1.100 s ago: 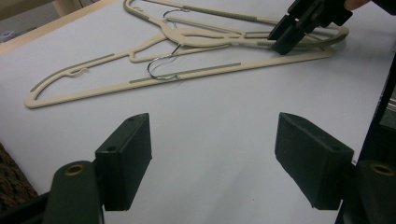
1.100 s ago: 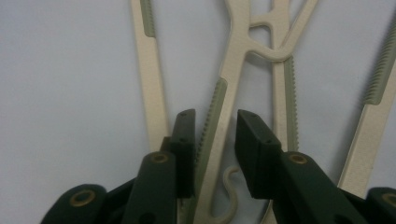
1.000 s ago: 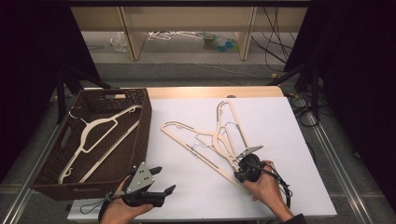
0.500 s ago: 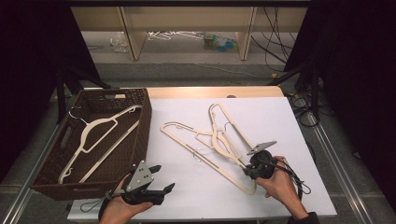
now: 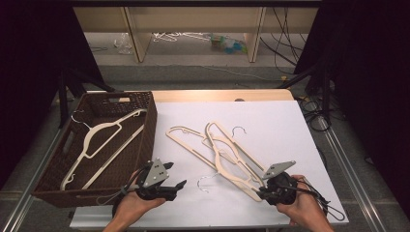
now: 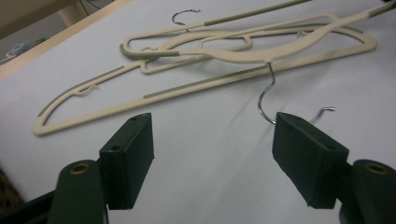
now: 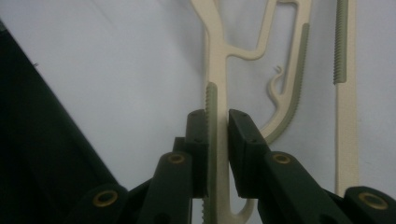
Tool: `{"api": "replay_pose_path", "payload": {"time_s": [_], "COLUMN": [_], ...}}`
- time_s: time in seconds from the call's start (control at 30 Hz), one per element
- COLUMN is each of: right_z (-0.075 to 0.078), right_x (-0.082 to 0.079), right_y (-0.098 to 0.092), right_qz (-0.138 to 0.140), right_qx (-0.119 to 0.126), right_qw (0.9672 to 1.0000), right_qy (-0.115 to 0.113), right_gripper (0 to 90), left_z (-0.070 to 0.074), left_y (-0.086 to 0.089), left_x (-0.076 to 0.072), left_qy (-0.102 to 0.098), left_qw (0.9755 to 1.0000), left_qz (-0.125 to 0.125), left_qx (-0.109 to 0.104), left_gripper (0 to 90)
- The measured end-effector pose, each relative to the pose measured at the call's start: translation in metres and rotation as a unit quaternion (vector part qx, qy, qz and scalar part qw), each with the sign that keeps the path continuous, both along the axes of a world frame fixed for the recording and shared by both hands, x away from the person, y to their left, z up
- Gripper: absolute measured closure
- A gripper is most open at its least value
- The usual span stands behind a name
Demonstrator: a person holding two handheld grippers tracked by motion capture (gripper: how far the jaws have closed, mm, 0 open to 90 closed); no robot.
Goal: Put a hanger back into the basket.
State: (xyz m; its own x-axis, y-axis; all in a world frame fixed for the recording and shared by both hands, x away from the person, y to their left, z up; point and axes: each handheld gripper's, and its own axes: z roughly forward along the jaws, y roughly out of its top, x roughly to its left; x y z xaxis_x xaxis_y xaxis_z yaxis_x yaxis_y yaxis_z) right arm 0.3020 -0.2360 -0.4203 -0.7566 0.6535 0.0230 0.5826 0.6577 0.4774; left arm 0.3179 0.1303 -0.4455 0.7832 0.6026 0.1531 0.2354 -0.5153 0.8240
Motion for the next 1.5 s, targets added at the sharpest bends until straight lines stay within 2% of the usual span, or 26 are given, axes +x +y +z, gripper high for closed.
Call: {"api": "replay_pose_path", "payload": {"time_s": [0.13,0.2,0.27,0.33,0.4,0.43,0.5,0.63,0.7,0.8,0.87,0.93,0.97,1.0,1.07,1.13,1.17,1.2,1.23,1.27,1.3,1.33,1.4,1.43,1.47,1.5], "right_z": [0.007,0.008,0.010,0.011,0.011,0.011,0.012,0.013,0.013,0.013,0.013,0.013,0.013,0.013,0.012,0.012,0.011,0.011,0.010,0.010,0.007,0.007,0.004,0.000,0.000,0.000], "right_x": [-0.008,-0.010,-0.013,-0.017,-0.019,-0.019,-0.021,-0.022,-0.024,-0.024,-0.025,-0.025,-0.025,-0.025,-0.025,-0.025,-0.024,-0.024,-0.024,-0.024,-0.021,-0.021,-0.020,-0.018,-0.018,-0.017], "right_y": [0.000,0.000,0.000,0.000,0.000,0.000,0.000,-0.001,-0.001,-0.002,-0.002,-0.002,-0.002,-0.002,-0.002,-0.003,-0.004,-0.004,-0.004,-0.005,-0.007,-0.007,-0.008,-0.010,-0.010,-0.011], "right_qz": [0.017,0.018,0.027,0.025,0.033,0.033,0.032,0.037,0.039,0.044,0.046,0.046,0.048,0.048,0.048,0.048,0.051,0.051,0.053,0.058,0.068,0.068,0.069,0.073,0.073,0.075], "right_qx": [0.006,0.008,0.009,0.009,0.010,0.010,0.009,0.011,0.010,0.011,0.010,0.011,0.010,0.010,0.011,0.010,0.014,0.014,0.015,0.016,0.020,0.020,0.025,0.027,0.027,0.029], "right_qw": [0.9998,0.9998,0.9996,0.9996,0.9994,0.9994,0.9995,0.9992,0.9992,0.9990,0.9989,0.9989,0.9988,0.9988,0.9988,0.9988,0.9986,0.9986,0.9985,0.9982,0.9975,0.9975,0.9973,0.9969,0.9969,0.9967], "right_qy": [-0.003,-0.005,-0.002,-0.002,-0.004,-0.004,-0.001,-0.007,-0.007,-0.007,-0.007,-0.007,-0.008,-0.008,-0.009,-0.007,-0.006,-0.006,-0.006,-0.003,-0.004,-0.004,0.003,0.009,0.009,0.013], "right_gripper": [79.2,79.2,79.2,79.2,79.2,79.2,79.2,79.2,79.2,79.2,79.1,79.1,79.1,79.1,79.0,79.0,78.9,78.9,78.9,78.8,78.6,78.6,78.4,78.4,78.4,78.4], "left_z": [-0.011,-0.013,-0.016,-0.023,-0.027,-0.027,-0.028,-0.028,-0.029,-0.029,-0.029,-0.031,-0.031,-0.031,-0.031,-0.033,-0.032,-0.032,-0.031,-0.032,-0.031,-0.031,-0.029,-0.028,-0.028,-0.027], "left_y": [-0.019,-0.023,-0.030,-0.040,-0.047,-0.047,-0.053,-0.065,-0.070,-0.074,-0.077,-0.080,-0.083,-0.083,-0.085,-0.086,-0.086,-0.086,-0.085,-0.085,-0.086,-0.086,-0.087,-0.090,-0.090,-0.091], "left_x": [0.015,0.017,0.022,0.028,0.031,0.031,0.034,0.040,0.043,0.044,0.045,0.044,0.044,0.044,0.044,0.044,0.043,0.043,0.044,0.044,0.042,0.042,0.041,0.041,0.041,0.040], "left_qy": [-0.004,-0.008,-0.020,-0.029,-0.036,-0.036,-0.040,-0.057,-0.069,-0.075,-0.080,-0.082,-0.089,-0.089,-0.091,-0.096,-0.095,-0.095,-0.106,-0.104,-0.112,-0.112,-0.120,-0.127,-0.127,-0.131], "left_qw": [0.9989,0.9986,0.9962,0.9938,0.9913,0.9913,0.9885,0.9862,0.9823,0.9802,0.9758,0.9735,0.9705,0.9705,0.9667,0.9656,0.9627,0.9627,0.9596,0.9577,0.9508,0.9508,0.9426,0.9371,0.9371,0.9340], "left_qz": [-0.025,-0.027,-0.044,-0.068,-0.077,-0.077,-0.095,-0.115,-0.136,-0.147,-0.167,-0.179,-0.189,-0.189,-0.202,-0.209,-0.223,-0.223,-0.230,-0.240,-0.262,-0.262,-0.280,-0.288,-0.288,-0.294], "left_qx": [0.039,0.044,0.072,0.084,0.101,0.101,0.111,0.104,0.108,0.109,0.116,0.117,0.120,0.120,0.128,0.121,0.120,0.120,0.123,0.120,0.122,0.122,0.137,0.150,0.150,0.156], "left_gripper": [30.3,30.3,30.2,30.7,30.7,31.0,31.2,33.1,33.5,34.4,35.2,35.4,35.4,35.9,35.9,37.2,39.3,40.0,40.0,42.1,47.3,48.4,51.7,53.3,54.7,54.7]}}
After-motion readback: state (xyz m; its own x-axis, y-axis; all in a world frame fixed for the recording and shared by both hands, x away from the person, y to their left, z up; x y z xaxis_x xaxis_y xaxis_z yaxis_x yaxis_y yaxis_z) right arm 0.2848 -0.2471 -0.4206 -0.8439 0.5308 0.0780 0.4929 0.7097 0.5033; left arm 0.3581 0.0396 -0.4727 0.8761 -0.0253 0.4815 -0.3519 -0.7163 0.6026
